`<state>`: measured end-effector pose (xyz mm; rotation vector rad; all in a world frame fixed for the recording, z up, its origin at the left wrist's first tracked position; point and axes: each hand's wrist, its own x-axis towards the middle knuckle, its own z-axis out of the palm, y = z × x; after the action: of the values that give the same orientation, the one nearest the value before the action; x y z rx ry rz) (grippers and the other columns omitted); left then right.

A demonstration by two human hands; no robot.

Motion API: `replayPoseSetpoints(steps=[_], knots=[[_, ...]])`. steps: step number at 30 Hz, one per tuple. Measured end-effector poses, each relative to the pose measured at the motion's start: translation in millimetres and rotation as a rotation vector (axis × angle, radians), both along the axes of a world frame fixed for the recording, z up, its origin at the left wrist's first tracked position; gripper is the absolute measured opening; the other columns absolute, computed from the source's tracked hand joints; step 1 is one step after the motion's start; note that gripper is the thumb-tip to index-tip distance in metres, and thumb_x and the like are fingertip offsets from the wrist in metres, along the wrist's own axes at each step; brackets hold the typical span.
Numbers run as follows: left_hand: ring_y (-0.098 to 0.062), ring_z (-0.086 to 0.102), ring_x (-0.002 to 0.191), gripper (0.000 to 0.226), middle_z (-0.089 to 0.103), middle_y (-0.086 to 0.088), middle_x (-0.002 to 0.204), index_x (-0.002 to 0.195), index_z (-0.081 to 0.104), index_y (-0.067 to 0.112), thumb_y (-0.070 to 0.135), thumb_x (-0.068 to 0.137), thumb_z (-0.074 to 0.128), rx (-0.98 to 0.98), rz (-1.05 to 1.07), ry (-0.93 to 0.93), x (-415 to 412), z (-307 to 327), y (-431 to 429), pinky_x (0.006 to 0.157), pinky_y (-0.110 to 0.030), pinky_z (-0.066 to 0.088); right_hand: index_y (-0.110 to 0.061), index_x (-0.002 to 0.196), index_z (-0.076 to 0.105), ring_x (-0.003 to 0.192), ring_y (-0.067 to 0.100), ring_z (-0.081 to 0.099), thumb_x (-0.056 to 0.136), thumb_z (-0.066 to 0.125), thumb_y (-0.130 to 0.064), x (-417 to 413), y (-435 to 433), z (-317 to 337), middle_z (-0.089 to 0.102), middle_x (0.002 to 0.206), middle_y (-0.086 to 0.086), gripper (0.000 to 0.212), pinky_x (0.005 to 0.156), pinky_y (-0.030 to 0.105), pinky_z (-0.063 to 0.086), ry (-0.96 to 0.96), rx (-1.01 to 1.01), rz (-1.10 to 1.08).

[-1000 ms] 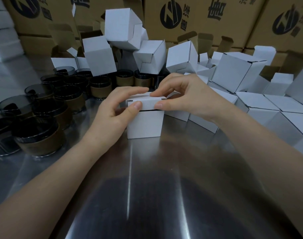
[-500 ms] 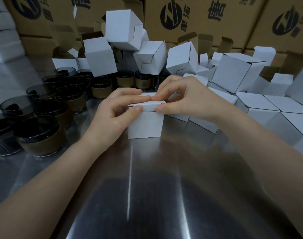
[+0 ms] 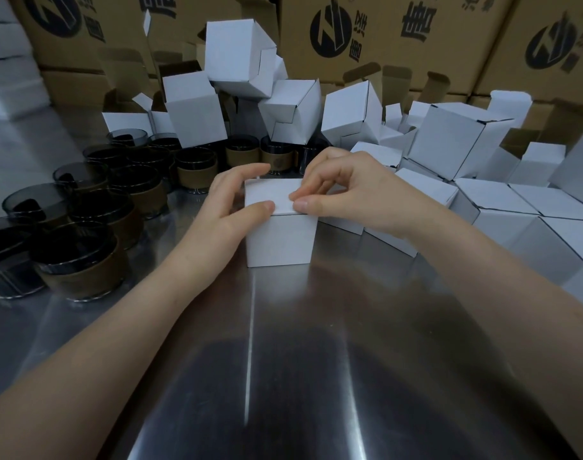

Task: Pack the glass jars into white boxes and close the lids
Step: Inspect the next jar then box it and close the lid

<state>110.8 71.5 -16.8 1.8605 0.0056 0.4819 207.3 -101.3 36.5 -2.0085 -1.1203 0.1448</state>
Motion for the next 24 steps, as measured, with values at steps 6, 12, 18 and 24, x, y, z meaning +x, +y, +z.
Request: replayPoseSetpoints(steps=[6,12,18,24], knots=[[-0.001,0.053,0.113,0.066,0.049,0.011,0.13,0.138,0.04,0.034,0.03,0.075,0.059,-0.177,-0.054,0.01,5,-2,0,0.089,-0.02,0.049,-0.026,0.087,0.076,0.087,0.011,0.063,0.082,0.078,-0.026,0,2,2,0.058,0.105,-0.002,0.006,0.086,0.026,0.053,0.003,-0.039,-0.009],[-0.007,0.057,0.113,0.067,0.049,0.007,0.132,0.137,0.042,0.036,0.025,0.073,0.059,-0.246,-0.069,0.004,8,-3,-1,0.086,-0.023,0.05,-0.03,0.093,0.072,0.079,-0.002,0.056,0.081,0.078,-0.024,3,3,1,0.059,0.104,-0.009,0.014,0.072,0.012,0.047,0.039,-0.031,-0.011],[-0.011,0.058,0.113,0.065,0.049,0.007,0.132,0.134,0.043,0.039,0.024,0.072,0.058,-0.278,-0.078,0.003,9,-2,-2,0.087,-0.025,0.051,-0.04,0.101,0.067,0.075,-0.009,0.057,0.083,0.077,-0.03,10,4,-5,0.058,0.103,-0.025,0.023,0.068,0.01,0.044,0.058,-0.041,-0.012],[-0.011,0.055,0.117,0.06,0.051,0.006,0.132,0.13,0.047,0.037,0.025,0.073,0.056,-0.304,-0.059,-0.017,9,-5,-4,0.099,-0.03,0.046,-0.03,0.112,0.061,0.098,0.018,0.067,0.094,0.064,-0.028,9,2,-23,0.058,0.117,-0.005,0.019,0.076,0.034,0.061,0.288,0.008,0.041]])
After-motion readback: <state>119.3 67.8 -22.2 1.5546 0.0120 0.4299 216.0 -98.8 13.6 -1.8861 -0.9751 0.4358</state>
